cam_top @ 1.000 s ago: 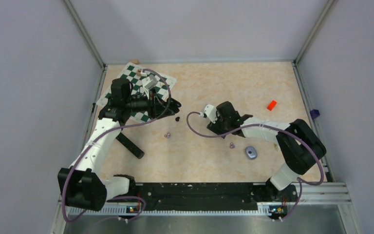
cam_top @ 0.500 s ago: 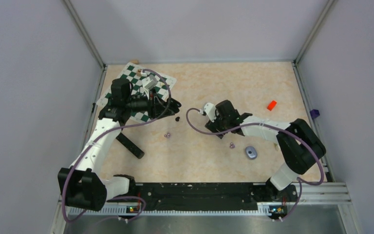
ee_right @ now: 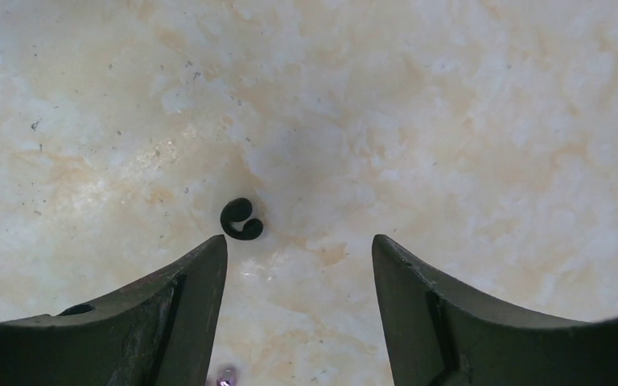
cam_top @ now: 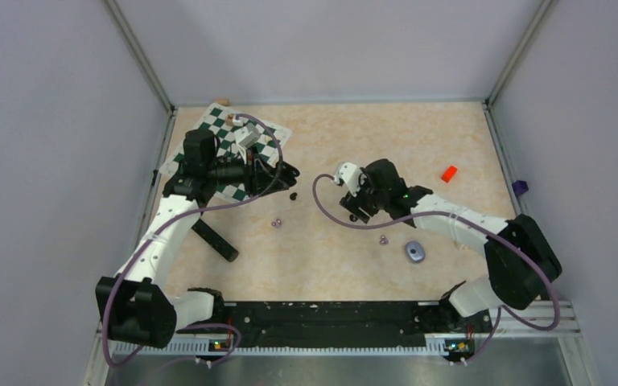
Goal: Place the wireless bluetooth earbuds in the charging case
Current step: Pick up the right earbud from the center of the board.
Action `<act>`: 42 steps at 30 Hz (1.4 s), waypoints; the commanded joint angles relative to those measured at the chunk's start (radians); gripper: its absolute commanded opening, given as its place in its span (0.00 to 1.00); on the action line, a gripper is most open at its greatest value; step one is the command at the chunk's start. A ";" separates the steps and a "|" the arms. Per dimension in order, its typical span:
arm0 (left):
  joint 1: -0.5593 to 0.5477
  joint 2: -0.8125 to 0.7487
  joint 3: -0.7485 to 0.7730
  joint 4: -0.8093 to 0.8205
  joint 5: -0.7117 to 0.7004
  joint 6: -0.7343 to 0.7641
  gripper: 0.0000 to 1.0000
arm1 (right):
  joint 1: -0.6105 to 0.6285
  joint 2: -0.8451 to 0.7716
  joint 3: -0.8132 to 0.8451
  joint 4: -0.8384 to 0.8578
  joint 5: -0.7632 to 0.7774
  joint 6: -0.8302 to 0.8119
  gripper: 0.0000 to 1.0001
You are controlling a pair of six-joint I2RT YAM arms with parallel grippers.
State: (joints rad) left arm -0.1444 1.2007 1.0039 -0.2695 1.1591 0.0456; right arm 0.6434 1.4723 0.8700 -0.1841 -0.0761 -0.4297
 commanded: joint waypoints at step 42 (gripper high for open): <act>0.005 0.004 -0.005 0.053 0.018 -0.023 0.00 | 0.027 -0.106 -0.394 0.378 -0.272 -0.762 0.31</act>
State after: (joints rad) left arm -0.1444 1.2053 1.0035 -0.2615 1.1595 0.0254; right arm 0.6472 1.3334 0.4465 0.1375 -0.3378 -1.1873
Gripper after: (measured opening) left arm 0.348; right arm 0.303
